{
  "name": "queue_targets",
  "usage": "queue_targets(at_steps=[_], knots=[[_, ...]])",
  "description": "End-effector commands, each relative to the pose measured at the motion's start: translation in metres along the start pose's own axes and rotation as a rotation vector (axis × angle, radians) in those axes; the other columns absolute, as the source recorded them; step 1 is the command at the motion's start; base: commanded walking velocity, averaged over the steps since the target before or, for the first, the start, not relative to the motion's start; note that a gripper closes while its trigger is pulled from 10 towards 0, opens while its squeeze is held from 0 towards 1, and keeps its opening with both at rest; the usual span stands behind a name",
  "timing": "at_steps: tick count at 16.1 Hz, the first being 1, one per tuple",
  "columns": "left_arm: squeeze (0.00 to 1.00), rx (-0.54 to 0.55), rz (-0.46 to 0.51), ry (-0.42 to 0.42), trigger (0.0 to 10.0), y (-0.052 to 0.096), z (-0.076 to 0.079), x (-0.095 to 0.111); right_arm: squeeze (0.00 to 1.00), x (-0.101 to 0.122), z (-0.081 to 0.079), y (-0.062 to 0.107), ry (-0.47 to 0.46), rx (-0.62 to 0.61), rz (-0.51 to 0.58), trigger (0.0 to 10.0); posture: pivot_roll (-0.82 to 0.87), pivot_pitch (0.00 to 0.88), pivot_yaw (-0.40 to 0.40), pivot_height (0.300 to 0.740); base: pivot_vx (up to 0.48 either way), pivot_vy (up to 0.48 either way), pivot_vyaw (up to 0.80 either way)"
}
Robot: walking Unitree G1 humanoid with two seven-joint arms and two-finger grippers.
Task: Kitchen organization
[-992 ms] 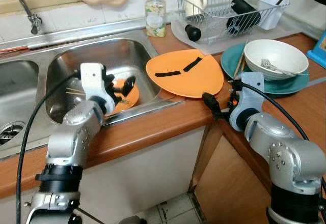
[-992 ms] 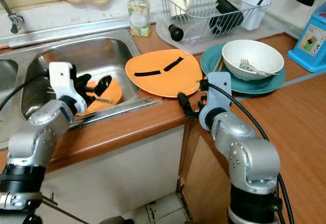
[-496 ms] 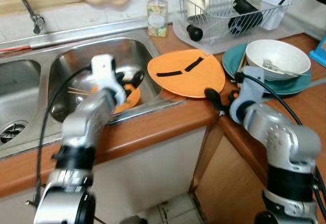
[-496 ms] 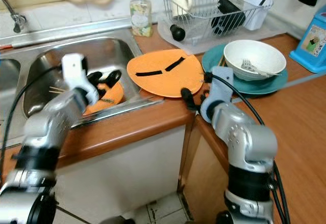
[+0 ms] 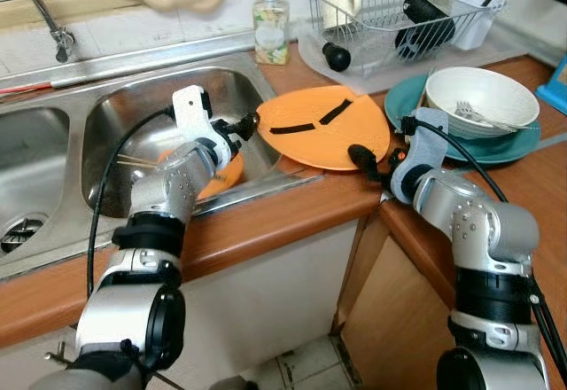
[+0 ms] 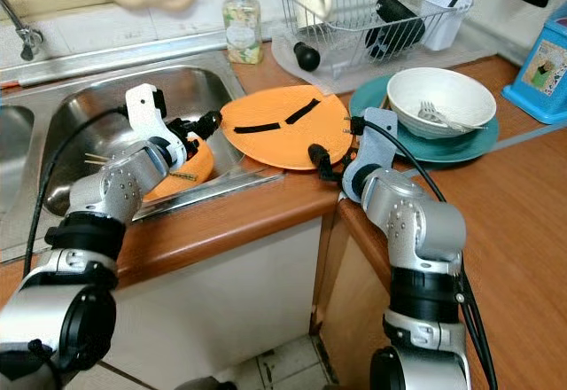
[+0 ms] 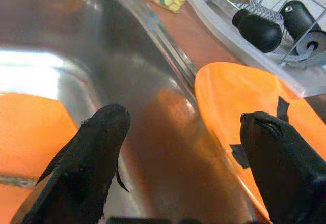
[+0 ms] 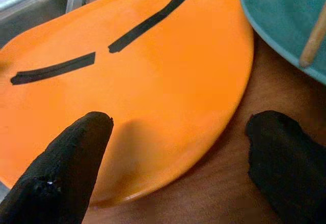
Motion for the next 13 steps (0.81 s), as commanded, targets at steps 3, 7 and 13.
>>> queue_targets(at_steps=[3,7,13], knots=[[0.0,-0.029,0.017,0.035,10.0,-0.002,0.003,0.008,0.0,-0.003,-0.011,-0.008,0.022,0.063,-0.001,10.0,-0.16,0.0,0.109,0.74,0.0,0.0,0.0],[0.0,-0.099,-0.038,0.091,10.0,-0.002,0.006,0.001,0.0,-0.004,-0.021,-0.01,0.038,0.133,0.014,10.0,-0.16,0.0,0.103,0.74,0.0,0.0,0.0],[0.0,-0.191,-0.098,0.248,10.0,-0.001,0.012,-0.008,0.0,0.0,-0.039,-0.006,0.095,0.235,0.078,10.0,-0.15,0.0,0.124,0.74,0.0,0.0,0.0]])
Point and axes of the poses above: a point about 5 cm out from each wrist's last joint towards the gripper, its own y axis pointing back from the gripper into the wrist, its own x axis along the axis of the wrist's last joint, z = x × y, the point moved 5 cm from there along -y, pointing out of the wrist towards the gripper, and after that the axes turned 10 degrees about y, right-handed, at the moved point
